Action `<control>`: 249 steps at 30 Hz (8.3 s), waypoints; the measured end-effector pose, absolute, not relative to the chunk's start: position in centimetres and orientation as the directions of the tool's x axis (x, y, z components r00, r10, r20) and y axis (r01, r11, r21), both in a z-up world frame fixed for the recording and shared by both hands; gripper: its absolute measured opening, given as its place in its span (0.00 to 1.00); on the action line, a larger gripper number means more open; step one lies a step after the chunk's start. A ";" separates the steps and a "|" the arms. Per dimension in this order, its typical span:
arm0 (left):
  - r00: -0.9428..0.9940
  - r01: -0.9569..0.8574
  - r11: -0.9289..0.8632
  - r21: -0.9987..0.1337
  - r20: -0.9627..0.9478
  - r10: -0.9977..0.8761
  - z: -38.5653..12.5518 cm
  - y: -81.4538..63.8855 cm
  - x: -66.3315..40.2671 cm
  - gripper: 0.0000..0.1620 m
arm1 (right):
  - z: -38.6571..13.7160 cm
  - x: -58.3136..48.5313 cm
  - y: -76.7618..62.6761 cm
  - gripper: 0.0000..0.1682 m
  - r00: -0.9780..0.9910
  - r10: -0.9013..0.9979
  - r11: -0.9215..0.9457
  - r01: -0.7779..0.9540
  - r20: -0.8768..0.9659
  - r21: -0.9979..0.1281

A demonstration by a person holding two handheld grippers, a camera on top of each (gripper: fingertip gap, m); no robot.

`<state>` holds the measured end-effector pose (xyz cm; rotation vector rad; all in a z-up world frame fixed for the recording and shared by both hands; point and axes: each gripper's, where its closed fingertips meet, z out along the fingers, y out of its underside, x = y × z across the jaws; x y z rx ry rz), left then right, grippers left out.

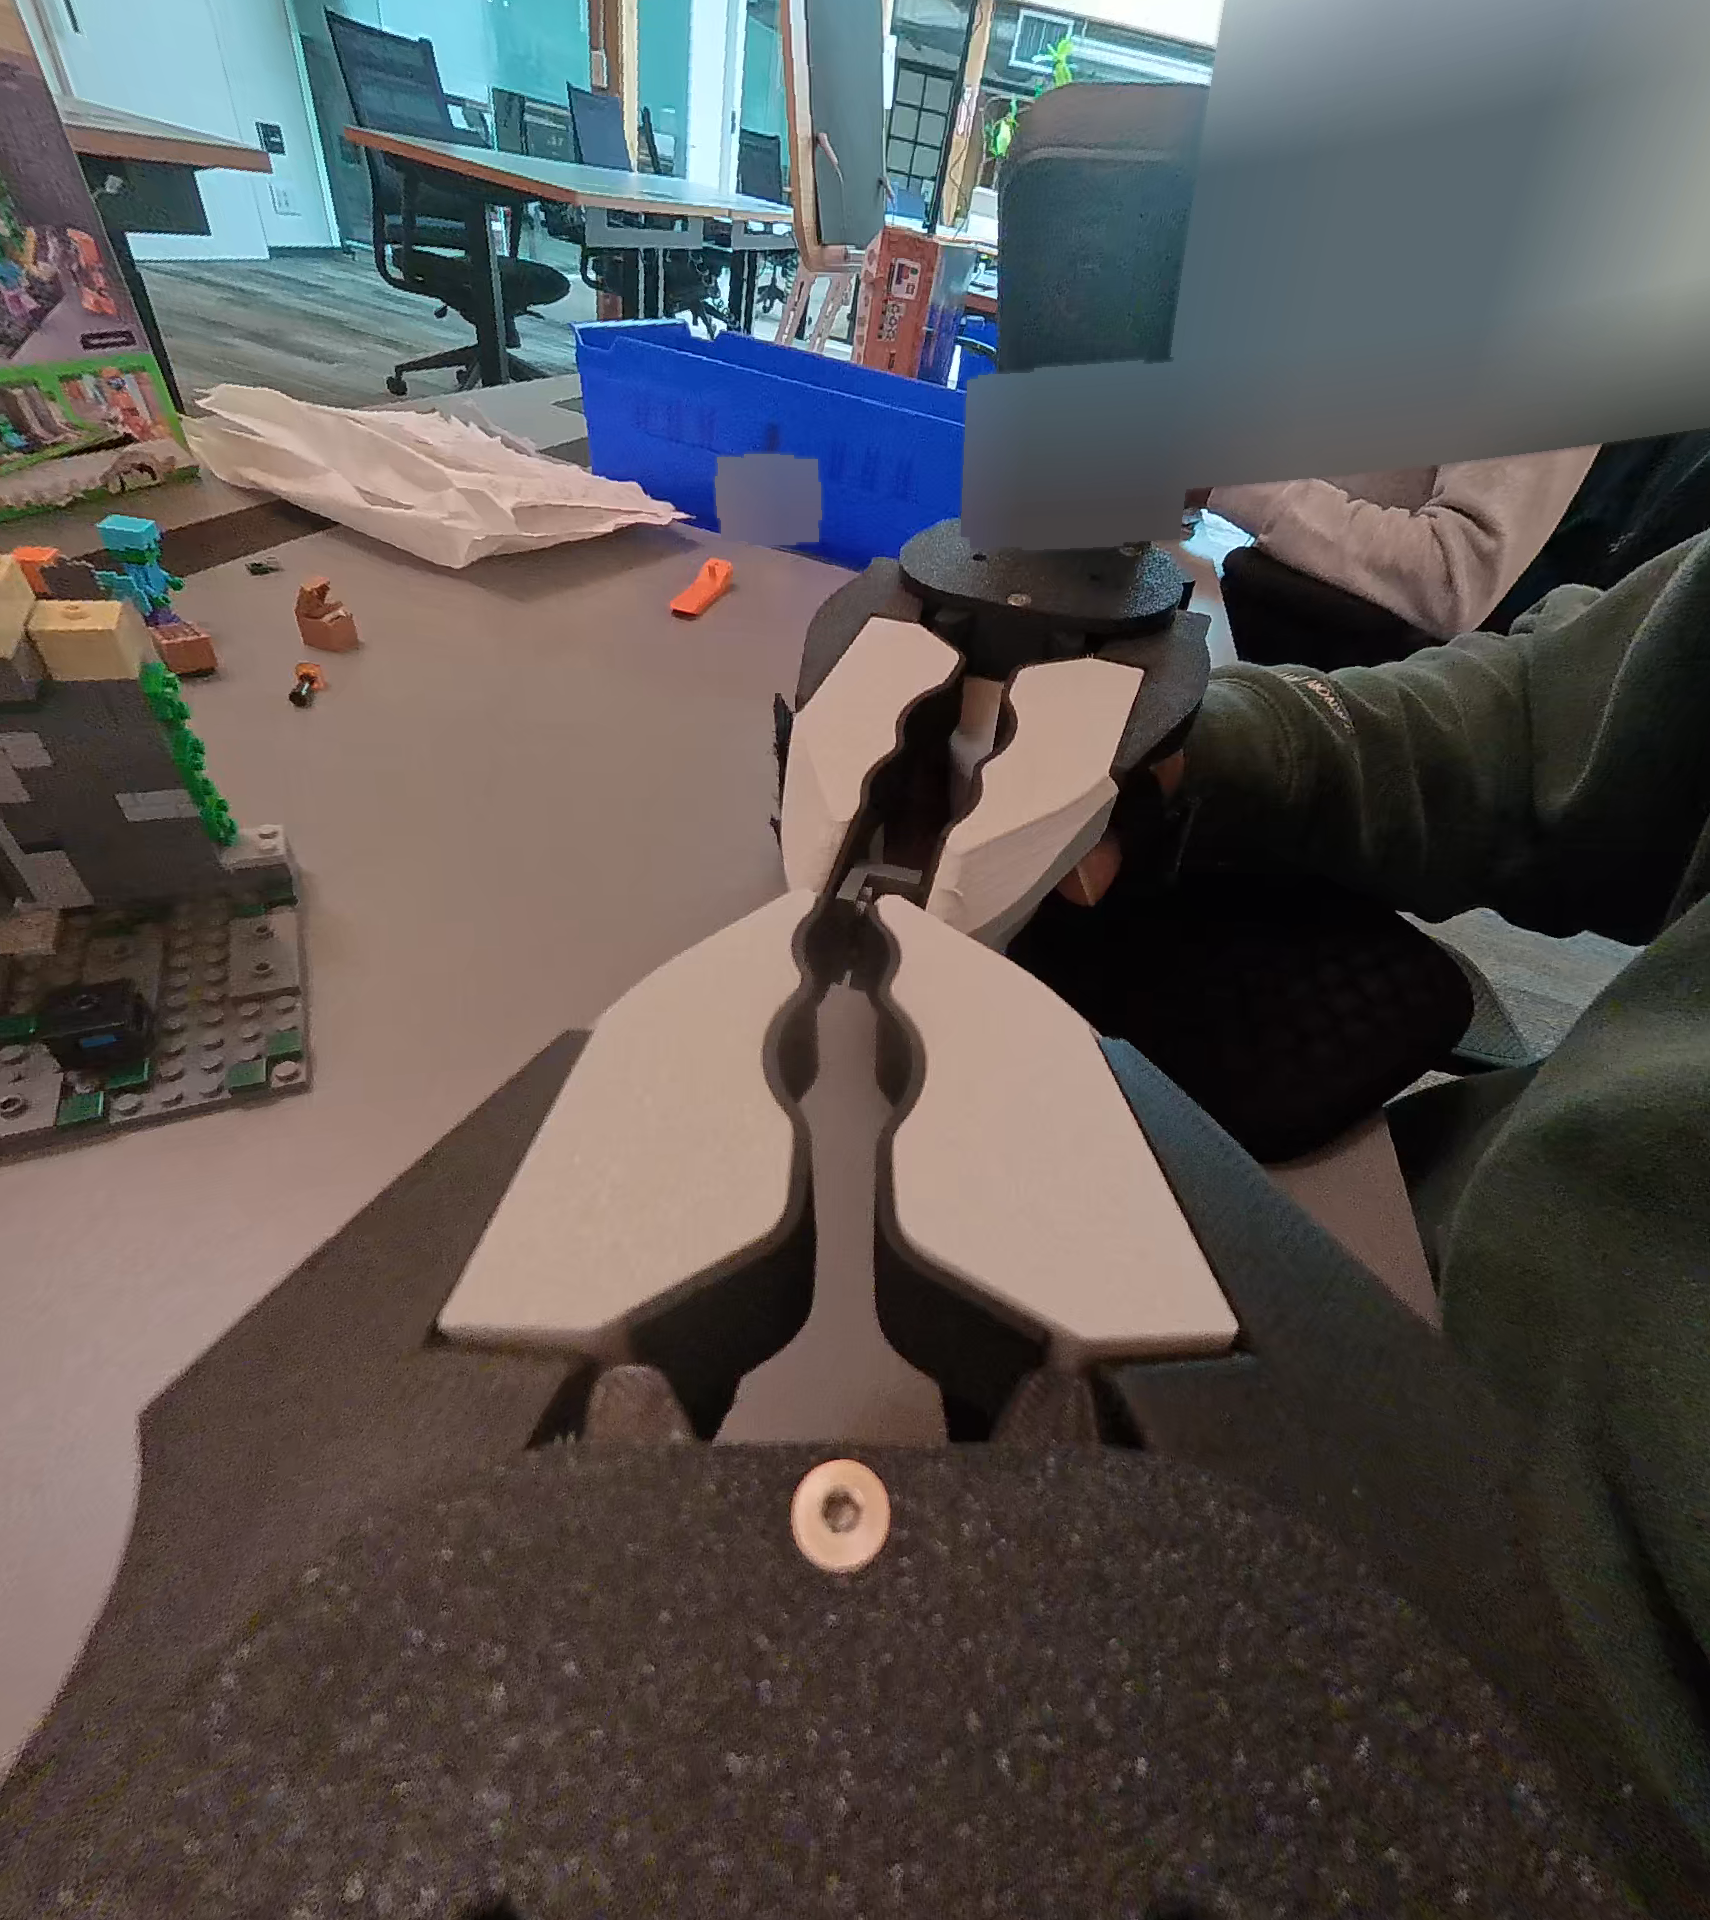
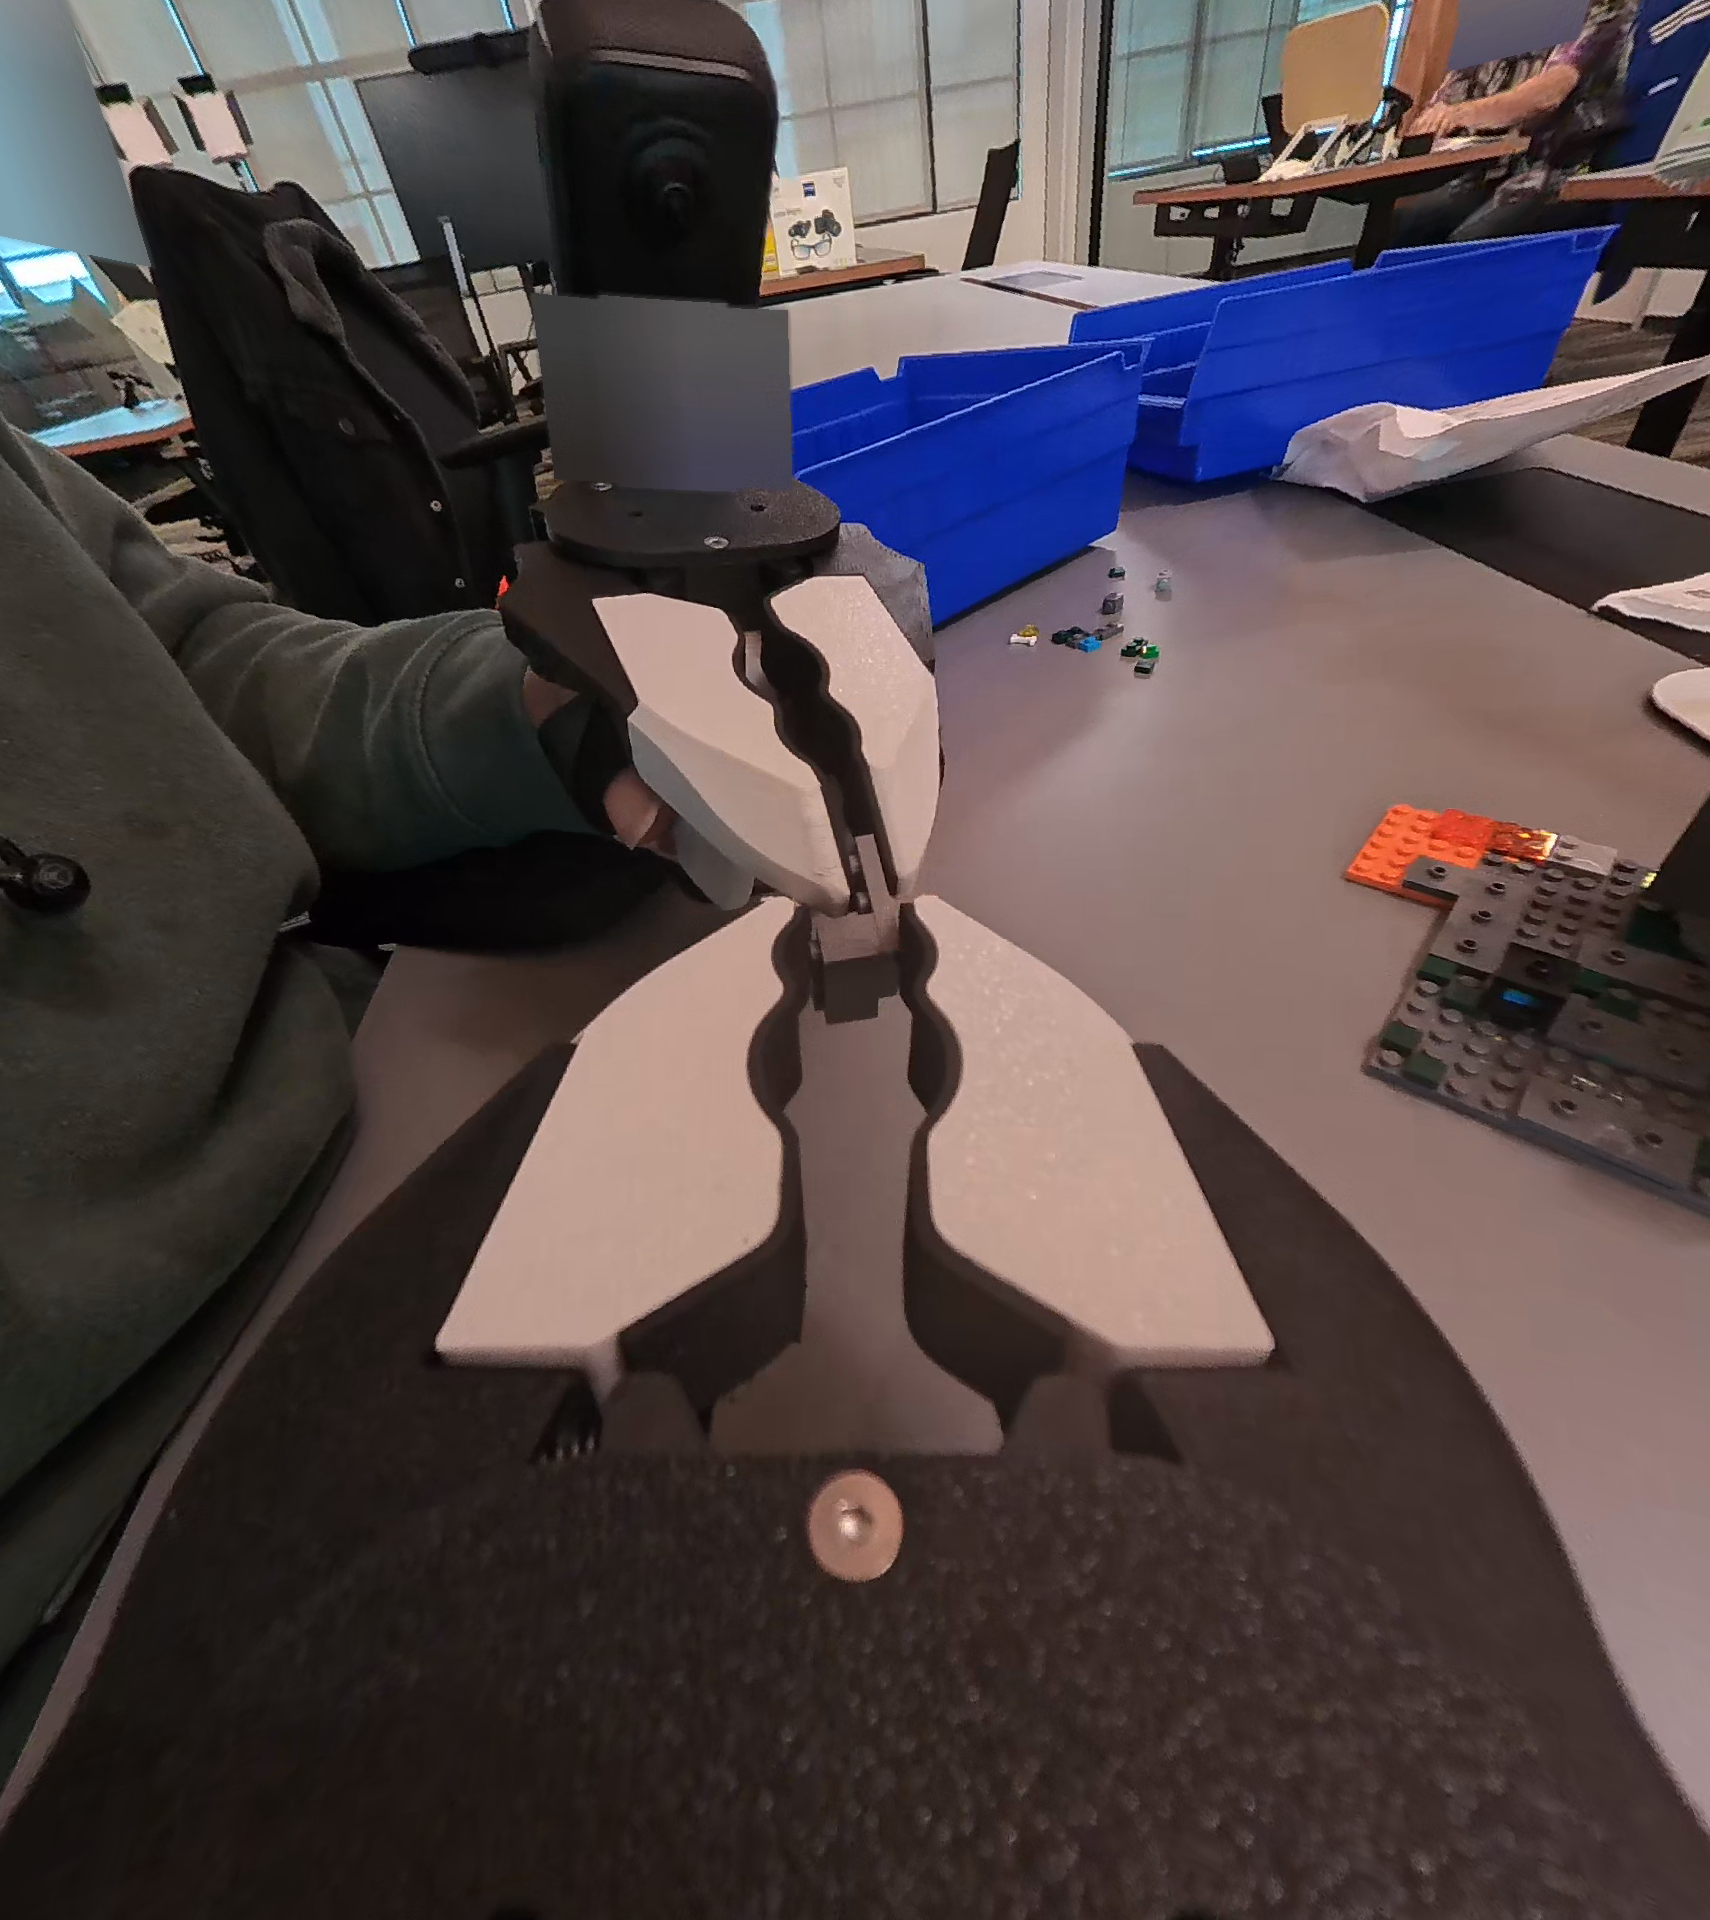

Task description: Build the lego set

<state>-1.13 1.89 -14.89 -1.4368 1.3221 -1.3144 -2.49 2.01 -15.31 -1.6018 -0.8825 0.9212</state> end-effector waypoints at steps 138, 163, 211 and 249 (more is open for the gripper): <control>0.863 -0.081 0.049 -0.995 -0.095 -0.497 5.3 41.9 -3.4 0.00 | -4.0 7.1 20.8 0.03 0.956 0.264 0.073 0.115 0.130 -0.991; 0.835 -0.094 -0.024 -0.995 -0.066 -0.546 -1.6 37.1 -3.7 0.00 | -4.1 6.1 20.7 0.03 0.946 0.292 0.074 0.122 0.139 -0.990; 0.467 -0.875 -0.417 -0.247 -0.196 -0.862 -22.0 20.8 -41.5 0.25 | -7.0 4.2 20.9 0.03 0.907 0.345 0.047 0.240 0.242 -0.970; 0.495 -0.863 -0.422 -0.276 -0.305 -0.814 -19.4 25.9 -47.5 0.15 | -10.5 1.0 20.5 0.04 0.817 0.442 0.053 0.387 0.369 -0.920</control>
